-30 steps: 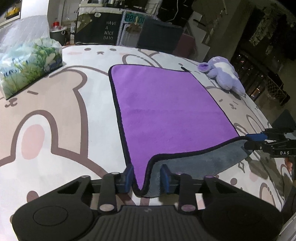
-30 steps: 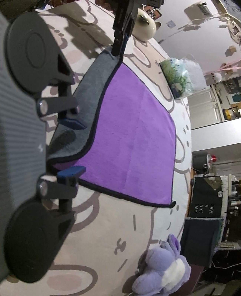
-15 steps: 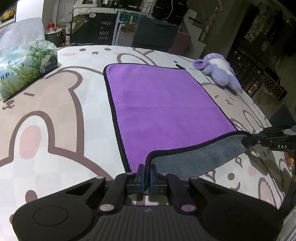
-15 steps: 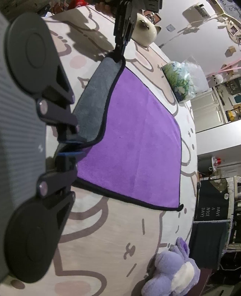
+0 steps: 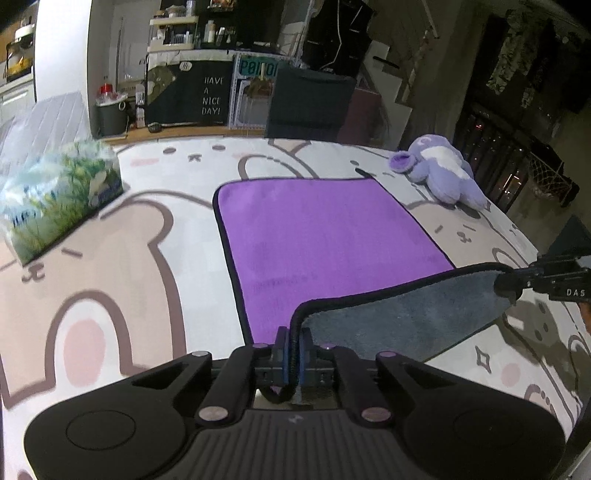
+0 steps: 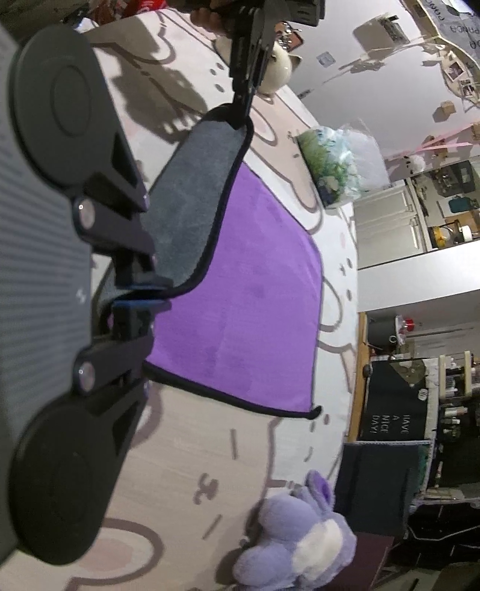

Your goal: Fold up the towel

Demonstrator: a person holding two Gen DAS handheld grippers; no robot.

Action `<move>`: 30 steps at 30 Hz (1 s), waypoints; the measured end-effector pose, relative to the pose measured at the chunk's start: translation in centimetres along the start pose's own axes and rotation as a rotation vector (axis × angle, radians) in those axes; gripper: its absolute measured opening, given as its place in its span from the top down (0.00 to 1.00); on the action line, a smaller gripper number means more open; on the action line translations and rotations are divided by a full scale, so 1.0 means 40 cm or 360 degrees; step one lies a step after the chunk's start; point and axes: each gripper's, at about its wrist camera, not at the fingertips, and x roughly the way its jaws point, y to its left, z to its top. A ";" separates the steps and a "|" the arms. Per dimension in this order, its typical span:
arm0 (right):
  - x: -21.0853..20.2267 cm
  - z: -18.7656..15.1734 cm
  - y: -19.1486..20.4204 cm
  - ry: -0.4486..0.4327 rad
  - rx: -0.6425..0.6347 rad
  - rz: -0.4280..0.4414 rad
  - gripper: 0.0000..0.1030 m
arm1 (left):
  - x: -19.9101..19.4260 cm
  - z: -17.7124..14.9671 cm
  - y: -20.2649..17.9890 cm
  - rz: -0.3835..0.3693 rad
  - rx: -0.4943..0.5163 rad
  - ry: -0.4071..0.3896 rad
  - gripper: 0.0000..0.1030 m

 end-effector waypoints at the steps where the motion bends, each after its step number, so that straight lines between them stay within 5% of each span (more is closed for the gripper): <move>1: -0.001 0.010 -0.003 -0.0010 -0.0001 -0.0004 0.94 | 0.002 0.010 0.002 0.0002 0.0005 -0.0009 0.95; 30: 0.116 0.276 -0.146 -0.0200 -0.0003 -0.0095 0.94 | 0.134 0.265 0.066 0.0101 0.0081 -0.0193 0.95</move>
